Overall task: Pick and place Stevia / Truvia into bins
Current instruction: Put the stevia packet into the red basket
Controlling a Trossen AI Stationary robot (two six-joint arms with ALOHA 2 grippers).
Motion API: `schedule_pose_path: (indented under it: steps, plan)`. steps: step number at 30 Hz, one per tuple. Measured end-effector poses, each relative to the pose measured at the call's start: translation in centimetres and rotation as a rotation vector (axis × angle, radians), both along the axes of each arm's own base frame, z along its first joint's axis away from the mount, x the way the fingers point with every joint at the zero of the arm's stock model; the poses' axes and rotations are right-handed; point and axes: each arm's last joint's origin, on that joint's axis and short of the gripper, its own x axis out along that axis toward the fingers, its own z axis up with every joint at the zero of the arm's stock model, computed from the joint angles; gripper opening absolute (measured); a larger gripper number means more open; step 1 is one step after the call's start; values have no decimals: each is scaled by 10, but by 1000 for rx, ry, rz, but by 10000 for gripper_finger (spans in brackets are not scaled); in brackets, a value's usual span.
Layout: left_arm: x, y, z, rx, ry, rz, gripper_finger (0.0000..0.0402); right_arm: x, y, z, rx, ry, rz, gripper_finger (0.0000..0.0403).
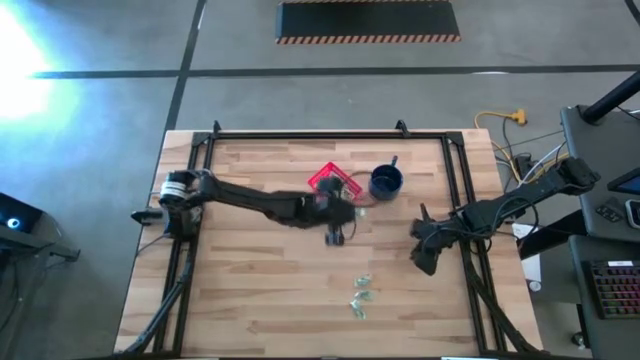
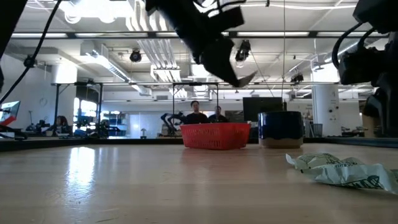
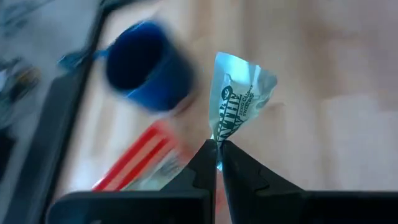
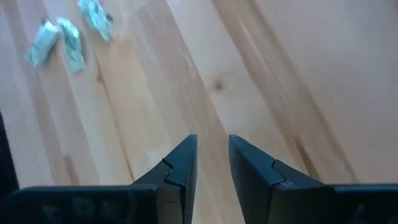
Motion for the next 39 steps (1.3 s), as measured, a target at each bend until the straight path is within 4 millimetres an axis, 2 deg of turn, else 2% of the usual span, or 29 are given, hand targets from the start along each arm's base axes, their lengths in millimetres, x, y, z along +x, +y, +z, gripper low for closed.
schedule_pose_path:
  steps: [11, 20, 23, 28, 33, 39]
  plan:
    - [-21, 70, -7, 30, 187, 207, 1, 8, 1, 4, -2, -96, -68, 84]
    - [-28, 109, -8, 18, 195, 301, 1, 14, 1, 7, 23, -143, -175, 84]
    - [-31, 120, -10, -1, 211, 283, 4, 14, 1, 7, 16, -154, -209, 81]
    - [-35, 130, -14, -24, 242, 231, 34, 16, 0, 8, 19, -164, -244, 80]
    - [-37, 131, -17, -22, 252, 231, 91, 17, 1, 9, 22, -190, -240, 81]
    - [-41, 129, -19, -76, 272, 281, 145, 29, 7, 24, -38, -426, -33, 84]
